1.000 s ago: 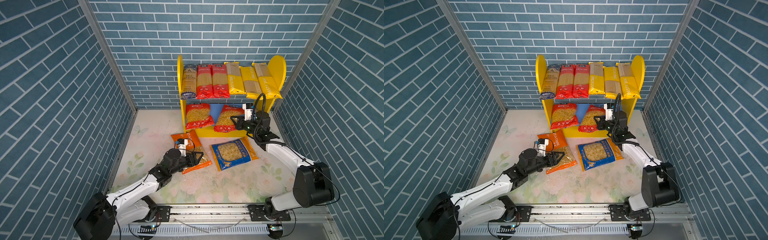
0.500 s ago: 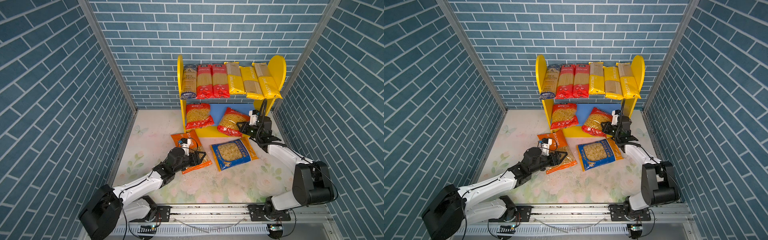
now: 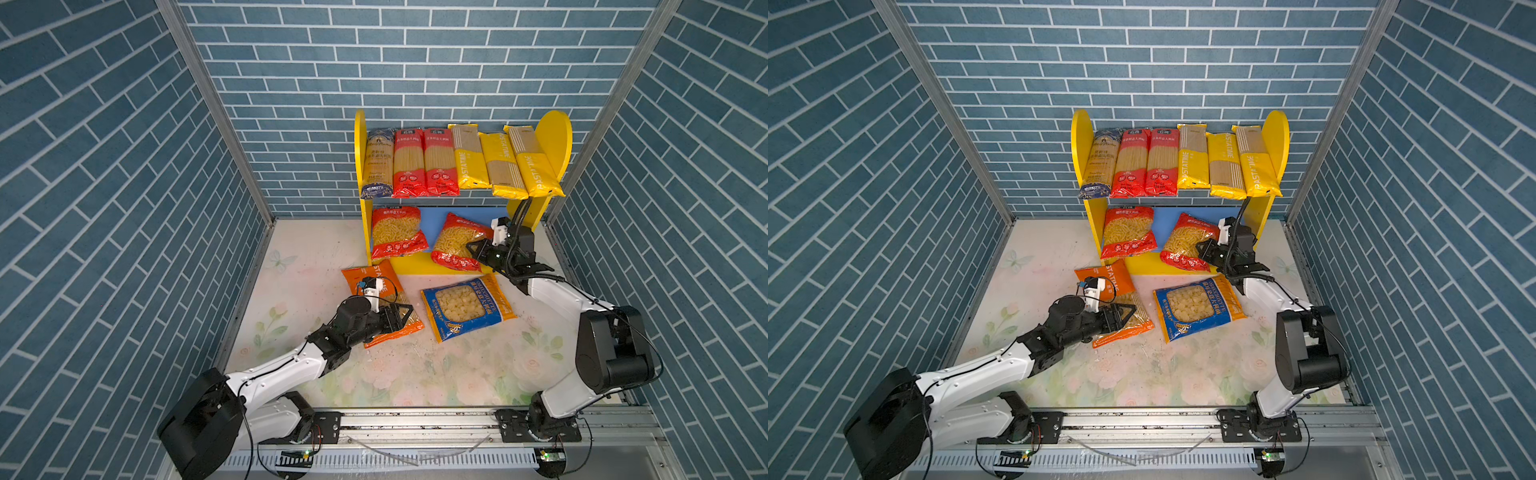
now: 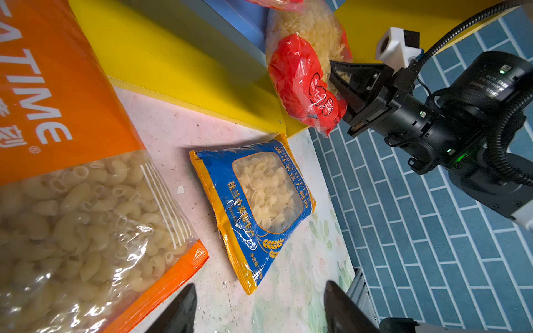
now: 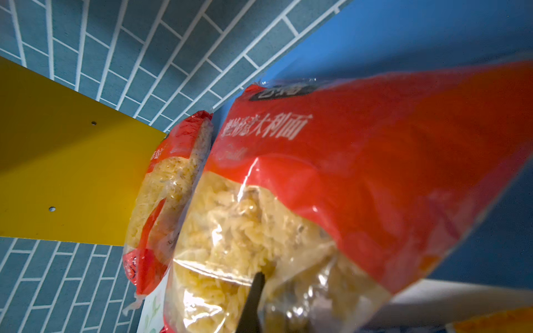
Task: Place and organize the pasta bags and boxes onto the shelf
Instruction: 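Set the red fusilli bag beside the first one on the lower shelf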
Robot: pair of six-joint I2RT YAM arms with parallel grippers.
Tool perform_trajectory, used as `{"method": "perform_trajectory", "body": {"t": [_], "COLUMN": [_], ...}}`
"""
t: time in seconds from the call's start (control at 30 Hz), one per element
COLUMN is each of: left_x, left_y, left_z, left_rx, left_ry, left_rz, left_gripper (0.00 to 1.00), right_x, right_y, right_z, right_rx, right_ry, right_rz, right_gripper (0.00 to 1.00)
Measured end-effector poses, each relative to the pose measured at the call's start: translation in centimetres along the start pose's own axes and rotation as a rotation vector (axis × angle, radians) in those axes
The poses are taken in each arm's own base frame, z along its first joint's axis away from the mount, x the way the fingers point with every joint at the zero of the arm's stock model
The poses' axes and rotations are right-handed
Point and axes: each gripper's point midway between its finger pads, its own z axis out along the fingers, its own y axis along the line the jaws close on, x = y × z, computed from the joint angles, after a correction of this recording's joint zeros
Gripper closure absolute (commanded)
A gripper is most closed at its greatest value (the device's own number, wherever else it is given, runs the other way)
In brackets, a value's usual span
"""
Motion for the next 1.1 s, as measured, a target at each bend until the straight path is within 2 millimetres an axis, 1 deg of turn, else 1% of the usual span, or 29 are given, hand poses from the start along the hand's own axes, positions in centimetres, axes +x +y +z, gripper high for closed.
{"method": "perform_trajectory", "body": {"t": [0.17,0.2,0.3,0.43,0.57,0.67,0.77,0.87,1.0,1.1], "left_x": [0.0,0.0,0.0,-0.1,-0.4,-0.3,0.0,0.1,-0.2,-0.1], "left_y": [0.0,0.0,0.0,-0.2,-0.5,-0.5,-0.1,-0.2,-1.1,-1.4], "left_z": [0.0,0.0,0.0,-0.2,-0.4,-0.3,0.2,0.6,1.0,1.5], "left_rx": [-0.002,-0.001,-0.001,0.004,0.012,0.011,-0.001,-0.006,0.009,0.012], "left_ry": [-0.002,-0.001,-0.001,-0.008,-0.019,-0.017,-0.003,0.011,0.011,0.019], "left_rz": [0.001,0.001,0.001,0.003,0.006,0.005,0.007,0.022,0.043,0.051], "left_gripper": [0.3,0.3,0.3,0.3,0.3,0.3,0.3,0.29,0.29,0.29], "right_x": [0.3,0.3,0.2,0.2,0.2,0.2,0.5,0.8,1.3,1.4], "right_y": [1.6,1.9,2.6,2.8,2.7,2.9,2.9,2.8,2.6,2.5], "right_z": [1.2,1.5,2.2,2.5,2.5,2.1,1.2,0.2,-1.3,-1.9], "right_rx": [-0.024,-0.028,-0.036,-0.031,-0.022,-0.018,-0.013,-0.005,0.012,0.024], "right_ry": [0.024,0.027,0.037,0.037,0.031,0.025,0.018,0.011,-0.005,-0.015], "right_rz": [0.003,0.005,0.002,0.007,0.021,0.027,0.03,0.036,0.045,0.05], "right_gripper": [1.0,0.99,0.83,0.69,0.58,0.52,0.47,0.42,0.38,0.37]}}
